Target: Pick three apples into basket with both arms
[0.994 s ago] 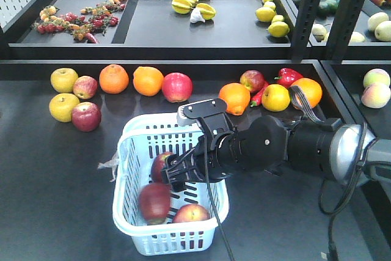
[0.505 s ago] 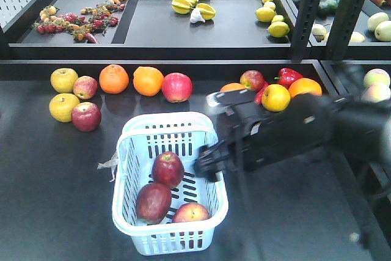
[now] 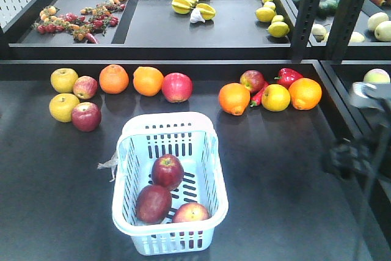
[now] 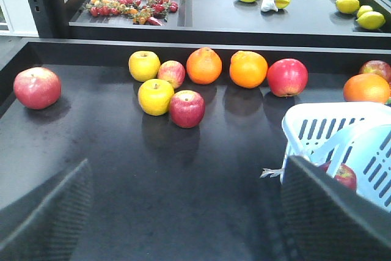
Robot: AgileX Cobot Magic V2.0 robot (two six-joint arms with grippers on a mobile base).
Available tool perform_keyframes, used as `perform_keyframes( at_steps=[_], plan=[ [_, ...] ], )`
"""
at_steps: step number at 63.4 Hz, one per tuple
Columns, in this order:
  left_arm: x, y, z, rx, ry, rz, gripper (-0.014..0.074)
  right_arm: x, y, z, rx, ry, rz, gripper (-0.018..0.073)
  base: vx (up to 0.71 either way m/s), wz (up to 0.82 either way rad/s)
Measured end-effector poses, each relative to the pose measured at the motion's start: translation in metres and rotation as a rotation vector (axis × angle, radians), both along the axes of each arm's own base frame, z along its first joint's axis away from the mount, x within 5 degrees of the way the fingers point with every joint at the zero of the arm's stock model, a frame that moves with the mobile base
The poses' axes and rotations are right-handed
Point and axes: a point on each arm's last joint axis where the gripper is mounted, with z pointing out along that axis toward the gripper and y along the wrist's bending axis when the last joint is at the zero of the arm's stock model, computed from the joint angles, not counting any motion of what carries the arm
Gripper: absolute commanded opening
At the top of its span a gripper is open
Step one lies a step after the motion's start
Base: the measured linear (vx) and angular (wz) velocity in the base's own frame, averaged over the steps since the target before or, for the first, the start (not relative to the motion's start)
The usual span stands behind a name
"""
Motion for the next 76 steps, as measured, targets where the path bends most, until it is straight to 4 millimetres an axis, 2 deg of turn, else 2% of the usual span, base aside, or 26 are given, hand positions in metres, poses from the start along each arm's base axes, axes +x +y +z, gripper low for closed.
perform_keyframes(
  at_steps=[8, 14, 27, 38, 47, 76],
  plan=[
    [0.000, 0.000, 0.000, 0.000, 0.000, 0.000, 0.0593, -0.026, -0.008, -0.001, -0.009, -0.039, -0.039, 0.0585, 0.00, 0.00],
    [0.000, 0.000, 0.000, 0.000, 0.000, 0.000, 0.0593, -0.043, -0.008, 0.006, -0.014, -0.115, -0.043, 0.0585, 0.00, 0.00],
    [0.000, 0.000, 0.000, 0.000, 0.000, 0.000, 0.0593, -0.068, -0.008, 0.021, -0.047, -0.234, -0.021, 0.0585, 0.00, 0.00],
    [0.000, 0.000, 0.000, 0.000, 0.000, 0.000, 0.0593, -0.085, -0.007, 0.023, -0.060, -0.298, -0.017, 0.0585, 0.00, 0.00],
    [0.000, 0.000, 0.000, 0.000, 0.000, 0.000, 0.0593, -0.091, -0.008, 0.024, -0.070, -0.350, -0.021, 0.0585, 0.00, 0.00],
    [0.000, 0.000, 0.000, 0.000, 0.000, 0.000, 0.0593, -0.091, -0.008, 0.025, -0.080, -0.366, -0.021, 0.0582, 0.00, 0.00]
  ],
)
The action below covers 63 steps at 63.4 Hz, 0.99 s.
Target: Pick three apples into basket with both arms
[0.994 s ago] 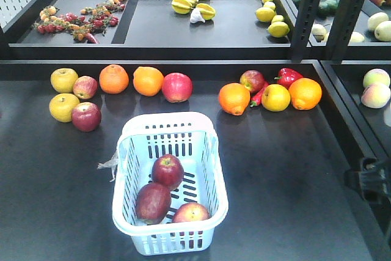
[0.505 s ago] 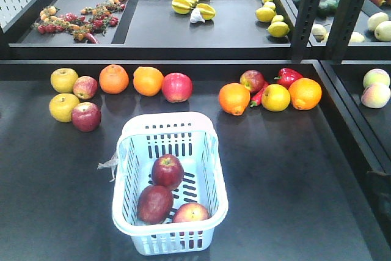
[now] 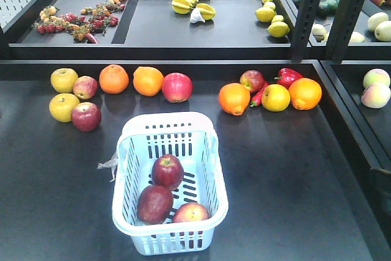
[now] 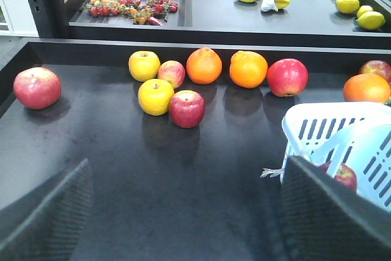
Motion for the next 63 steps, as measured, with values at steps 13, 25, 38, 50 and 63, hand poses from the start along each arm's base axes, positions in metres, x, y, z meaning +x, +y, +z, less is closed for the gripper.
perform_keyframes(
  at_steps=[13, 25, 38, 50, 63],
  plan=[
    [0.0000, 0.0000, 0.0000, 0.000, 0.000, 0.000, 0.0593, 0.0000, 0.0000, 0.0000, 0.000, 0.000, 0.000, 0.0578, 0.00, 0.00],
    [0.0000, 0.0000, 0.0000, 0.000, 0.000, 0.000, 0.0593, 0.0000, 0.0000, 0.0000, -0.001, 0.000, 0.000, 0.0578, 0.00, 0.00],
    [0.0000, 0.0000, 0.0000, 0.000, 0.000, 0.000, 0.0593, 0.0000, 0.0000, 0.0000, -0.001, 0.000, 0.000, 0.0578, 0.00, 0.00],
    [0.0000, 0.0000, 0.0000, 0.000, 0.000, 0.000, 0.0584, 0.0000, 0.0000, 0.0000, -0.001, 0.000, 0.000, 0.0561, 0.00, 0.00],
    [0.0000, 0.0000, 0.0000, 0.000, 0.000, 0.000, 0.0417, 0.0000, 0.0000, 0.0000, -0.001, 0.000, 0.000, 0.0372, 0.00, 0.00]
  ],
)
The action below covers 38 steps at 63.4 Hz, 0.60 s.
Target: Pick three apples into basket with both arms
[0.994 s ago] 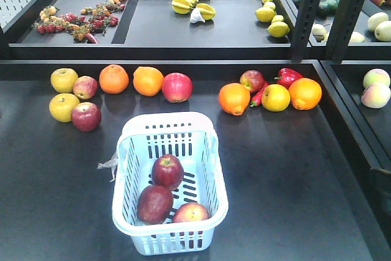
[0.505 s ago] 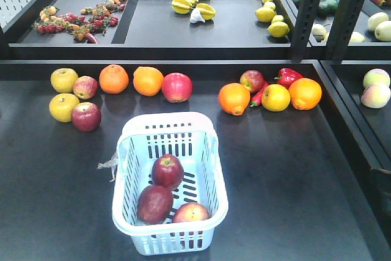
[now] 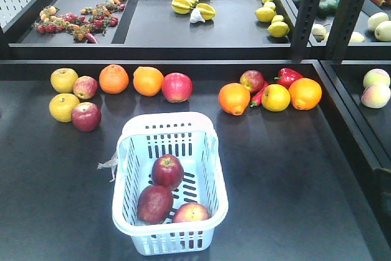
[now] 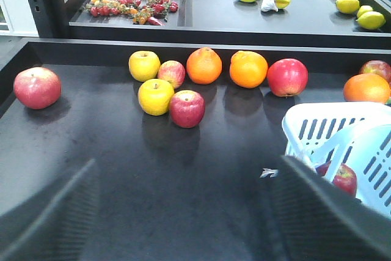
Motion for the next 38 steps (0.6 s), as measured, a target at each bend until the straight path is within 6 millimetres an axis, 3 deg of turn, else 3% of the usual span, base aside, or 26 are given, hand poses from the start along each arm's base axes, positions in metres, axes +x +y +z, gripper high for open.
perform_keyframes(
  at_steps=[15, 17, 38],
  plan=[
    [0.0000, 0.0000, 0.0000, 0.000, 0.000, 0.000, 0.0037, 0.0000, 0.0000, 0.0000, 0.000, 0.000, 0.000, -0.0017, 0.00, 0.00],
    [0.0000, 0.0000, 0.0000, 0.000, 0.000, 0.000, -0.0010, 0.0000, 0.0000, 0.0000, 0.000, 0.000, 0.000, -0.0015, 0.00, 0.00],
    [0.0000, 0.0000, 0.0000, 0.000, 0.000, 0.000, -0.0008, 0.0000, 0.0000, 0.0000, 0.000, 0.000, 0.000, -0.0008, 0.00, 0.00]
  ],
)
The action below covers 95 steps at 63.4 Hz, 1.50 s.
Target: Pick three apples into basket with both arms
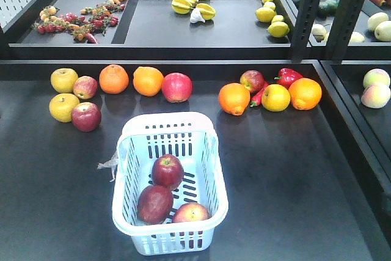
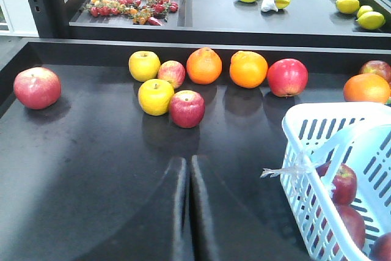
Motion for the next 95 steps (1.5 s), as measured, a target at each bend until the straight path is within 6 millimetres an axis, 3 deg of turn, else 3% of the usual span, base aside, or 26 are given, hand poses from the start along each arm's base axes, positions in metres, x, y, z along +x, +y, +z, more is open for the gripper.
perform_keyframes(
  at_steps=[61, 82, 95],
  plan=[
    [0.001, -0.001, -0.002, 0.016, -0.005, -0.011, -0.0008, 0.000, 0.000, 0.000, 0.000, 0.000, 0.000, -0.0008, 0.00, 0.00],
    [-0.003, -0.011, -0.046, 0.026, -0.170, -0.135, -0.0008, 0.000, 0.000, 0.000, 0.000, 0.000, 0.000, -0.0008, 0.00, 0.00],
    [-0.007, -0.011, -0.075, 0.046, -0.261, -0.117, -0.0008, 0.000, 0.000, 0.000, 0.000, 0.000, 0.000, -0.0008, 0.00, 0.00]
  ],
)
